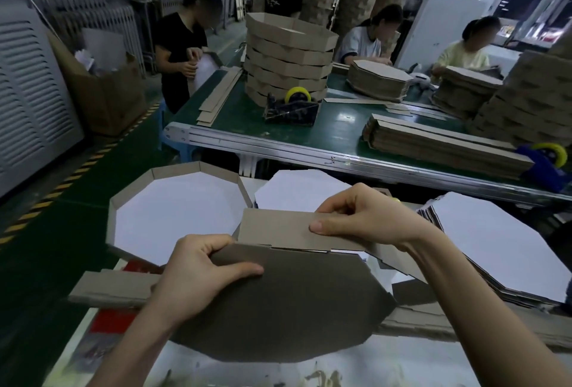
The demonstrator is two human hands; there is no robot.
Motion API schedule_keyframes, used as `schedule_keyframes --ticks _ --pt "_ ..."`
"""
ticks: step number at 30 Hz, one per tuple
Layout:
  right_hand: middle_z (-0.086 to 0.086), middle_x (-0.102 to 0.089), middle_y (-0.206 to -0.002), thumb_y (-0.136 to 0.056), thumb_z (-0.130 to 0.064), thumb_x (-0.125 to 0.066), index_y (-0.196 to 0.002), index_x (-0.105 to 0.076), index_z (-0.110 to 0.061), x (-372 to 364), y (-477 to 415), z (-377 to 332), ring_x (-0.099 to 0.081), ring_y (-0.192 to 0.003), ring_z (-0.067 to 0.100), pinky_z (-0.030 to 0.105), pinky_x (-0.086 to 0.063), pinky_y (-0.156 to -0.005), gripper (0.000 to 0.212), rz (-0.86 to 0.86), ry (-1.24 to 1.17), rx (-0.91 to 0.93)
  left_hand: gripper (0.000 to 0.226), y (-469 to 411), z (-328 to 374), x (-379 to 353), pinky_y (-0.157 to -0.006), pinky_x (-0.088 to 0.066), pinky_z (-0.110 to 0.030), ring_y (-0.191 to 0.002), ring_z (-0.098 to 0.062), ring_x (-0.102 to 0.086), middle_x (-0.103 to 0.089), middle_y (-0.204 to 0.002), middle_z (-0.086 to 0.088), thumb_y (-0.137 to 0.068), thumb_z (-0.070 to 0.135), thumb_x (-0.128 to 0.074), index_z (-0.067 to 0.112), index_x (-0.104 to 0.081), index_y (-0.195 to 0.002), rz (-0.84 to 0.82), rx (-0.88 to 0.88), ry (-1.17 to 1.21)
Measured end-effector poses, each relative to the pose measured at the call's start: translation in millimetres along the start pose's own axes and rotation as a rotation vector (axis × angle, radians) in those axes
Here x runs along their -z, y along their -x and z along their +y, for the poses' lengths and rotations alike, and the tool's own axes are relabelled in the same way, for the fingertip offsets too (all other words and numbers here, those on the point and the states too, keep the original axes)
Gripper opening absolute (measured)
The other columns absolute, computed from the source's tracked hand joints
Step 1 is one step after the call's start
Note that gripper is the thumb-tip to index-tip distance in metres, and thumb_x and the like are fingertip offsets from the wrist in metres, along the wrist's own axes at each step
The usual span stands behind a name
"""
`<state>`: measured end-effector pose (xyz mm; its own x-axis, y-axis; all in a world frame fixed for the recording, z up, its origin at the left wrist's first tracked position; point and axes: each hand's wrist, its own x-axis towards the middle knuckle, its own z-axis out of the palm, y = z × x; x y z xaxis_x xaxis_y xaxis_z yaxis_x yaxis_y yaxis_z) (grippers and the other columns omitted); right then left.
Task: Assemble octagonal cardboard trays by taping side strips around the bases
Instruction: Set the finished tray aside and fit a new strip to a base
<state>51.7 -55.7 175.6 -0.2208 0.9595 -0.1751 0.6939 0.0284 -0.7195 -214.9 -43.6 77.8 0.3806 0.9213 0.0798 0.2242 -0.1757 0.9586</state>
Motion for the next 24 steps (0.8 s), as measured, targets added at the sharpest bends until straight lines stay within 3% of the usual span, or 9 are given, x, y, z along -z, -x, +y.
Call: schedule_keyframes --ticks 3,8,13,18,21,24 --pt "0.000 -0.077 -0.085 -0.085 -0.034 -0.075 -0.093 -0.079 -0.018 -2.7 -0.7 -0.8 -0.065 -0.075 0.006 0.016 -0.050 -0.069 0.019 -0.006 0.007 -0.007 0.024 0.0 -0.3 -0.4 -0.061 -0.059 -0.027 -0.073 -0.013 -0.072 -0.074 -0.076 0.005 -0.059 0.045 -0.080 0.032 -0.076 -0.079 -0.009 -0.003 0.013" --pt "-0.003 -0.076 -0.089 -0.088 -0.034 -0.072 -0.095 -0.079 -0.018 -7.3 -3.0 0.6 -0.065 -0.080 0.006 0.024 -0.051 -0.077 0.019 -0.039 0.001 -0.016 0.031 -1.5 -1.9 2.1 -0.068 -0.060 -0.033 -0.079 -0.009 -0.071 -0.075 -0.084 0.012 -0.060 0.049 -0.078 0.040 -0.074 -0.088 -0.033 -0.024 0.003" --pt "-0.013 -0.073 -0.081 -0.091 -0.031 -0.069 -0.087 -0.076 -0.029 -8.2 -4.1 -3.6 -0.062 -0.075 0.001 0.015 -0.044 -0.072 0.008 -0.104 -0.023 -0.009 0.036 -2.6 -1.1 1.3 -0.065 -0.057 -0.018 -0.084 0.002 -0.068 -0.071 -0.091 0.027 -0.055 0.057 -0.074 0.061 -0.067 -0.090 -0.061 -0.053 -0.027" --pt "-0.016 -0.069 -0.074 -0.093 -0.031 -0.067 -0.086 -0.075 -0.028 -3.8 -6.3 -3.8 -0.057 -0.069 -0.002 0.013 -0.042 -0.070 0.011 -0.139 -0.009 -0.008 0.033 -3.3 -3.2 -1.4 -0.060 -0.054 -0.013 -0.082 0.006 -0.067 -0.069 -0.088 0.031 -0.053 0.061 -0.072 0.050 -0.068 -0.084 -0.034 -0.059 -0.083" --pt "-0.016 -0.069 -0.075 -0.095 -0.027 -0.065 -0.085 -0.074 -0.027 -5.8 -6.6 -2.0 -0.058 -0.071 0.000 0.017 -0.044 -0.073 0.013 -0.164 -0.019 0.020 0.024 -3.2 -2.0 -1.6 -0.061 -0.053 -0.012 -0.082 0.005 -0.067 -0.070 -0.086 0.031 -0.062 0.048 -0.080 0.059 -0.069 -0.081 -0.043 -0.076 -0.076" --pt "-0.017 -0.067 -0.071 -0.095 -0.026 -0.065 -0.078 -0.073 -0.032 -6.2 -7.8 -0.2 -0.056 -0.068 -0.002 0.014 -0.042 -0.071 0.020 -0.157 -0.025 0.029 0.040 -4.3 -3.0 -1.4 -0.062 -0.053 -0.013 -0.080 0.004 -0.068 -0.071 -0.085 0.028 -0.067 0.035 -0.084 0.066 -0.065 -0.083 -0.032 -0.113 -0.088"
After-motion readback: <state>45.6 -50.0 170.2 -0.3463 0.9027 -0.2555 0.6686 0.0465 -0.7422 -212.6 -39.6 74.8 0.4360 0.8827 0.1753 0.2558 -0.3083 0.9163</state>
